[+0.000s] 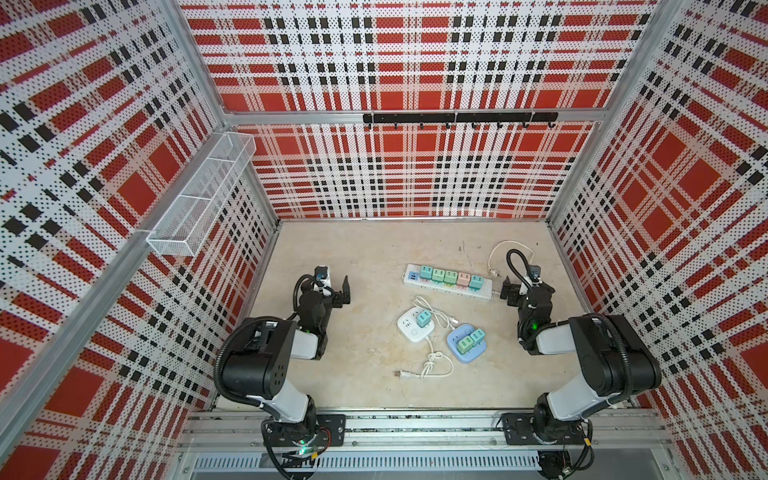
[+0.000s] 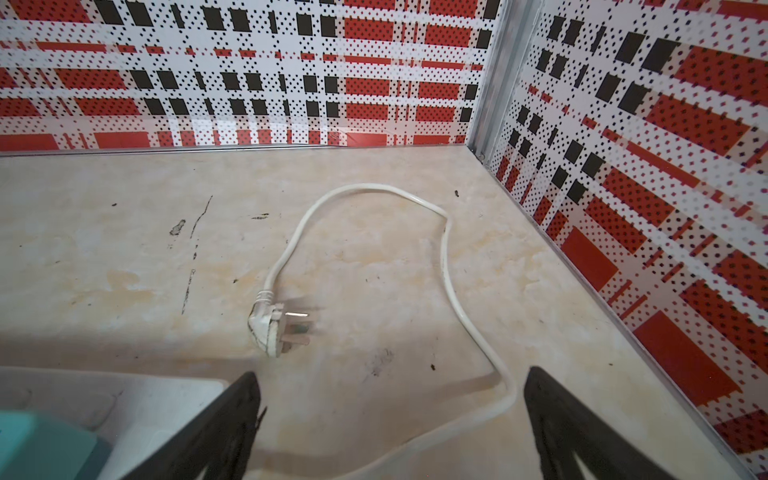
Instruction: Insert the plug
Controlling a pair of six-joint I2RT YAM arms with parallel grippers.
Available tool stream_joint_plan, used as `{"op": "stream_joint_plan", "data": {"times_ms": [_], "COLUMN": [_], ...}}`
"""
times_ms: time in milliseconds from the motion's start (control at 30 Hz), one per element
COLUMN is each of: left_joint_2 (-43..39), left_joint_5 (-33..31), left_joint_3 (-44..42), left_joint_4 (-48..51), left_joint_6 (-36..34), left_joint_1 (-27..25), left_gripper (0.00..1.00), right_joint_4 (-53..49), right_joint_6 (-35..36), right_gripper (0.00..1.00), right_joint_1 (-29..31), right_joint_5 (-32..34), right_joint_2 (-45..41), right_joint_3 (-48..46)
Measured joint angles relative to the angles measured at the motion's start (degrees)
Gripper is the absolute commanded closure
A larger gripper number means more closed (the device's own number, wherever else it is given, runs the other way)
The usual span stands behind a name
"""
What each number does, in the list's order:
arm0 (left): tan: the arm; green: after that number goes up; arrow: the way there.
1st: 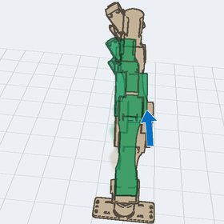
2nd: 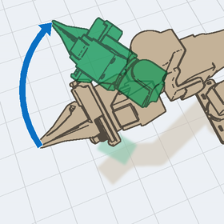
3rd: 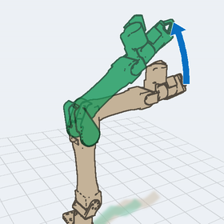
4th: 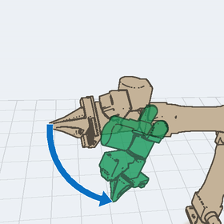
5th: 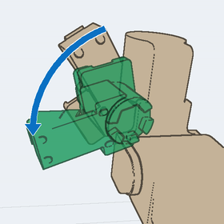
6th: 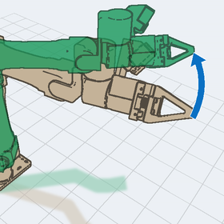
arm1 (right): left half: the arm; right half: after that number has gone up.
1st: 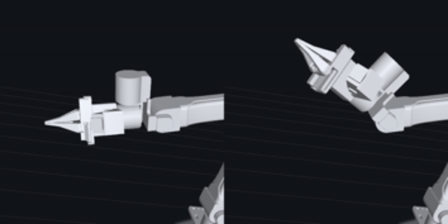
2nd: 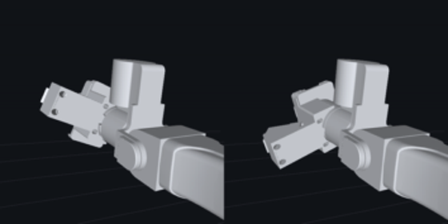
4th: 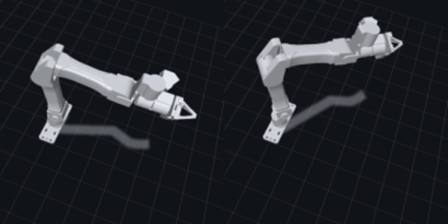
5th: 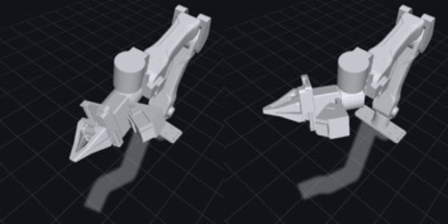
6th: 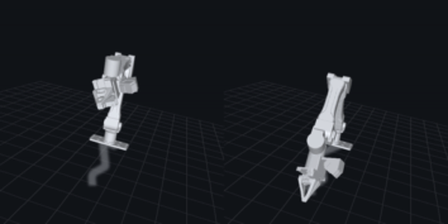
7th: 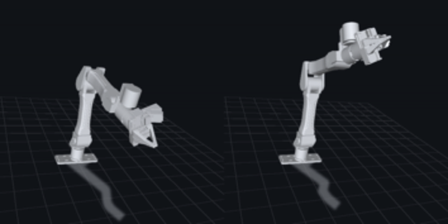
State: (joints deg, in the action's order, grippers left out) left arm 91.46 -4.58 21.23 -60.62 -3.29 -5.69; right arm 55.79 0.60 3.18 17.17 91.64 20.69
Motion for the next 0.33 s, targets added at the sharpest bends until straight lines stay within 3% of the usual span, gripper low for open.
{"op": "stream_joint_plan", "data": {"times_ms": [333], "left_joint_2": [-0.02], "left_joint_5": [-3.02], "left_joint_3": [1.73], "left_joint_4": [6.05], "left_joint_6": [-0.02], "left_joint_1": [0.37], "left_gripper": [0.00], "right_joint_4": [-1.22], "right_joint_6": [0.00], "right_gripper": [0.00], "right_joint_1": [0.00], "right_joint_5": [0.20], "right_joint_2": [0.00], "right_joint_3": [0.11]}}
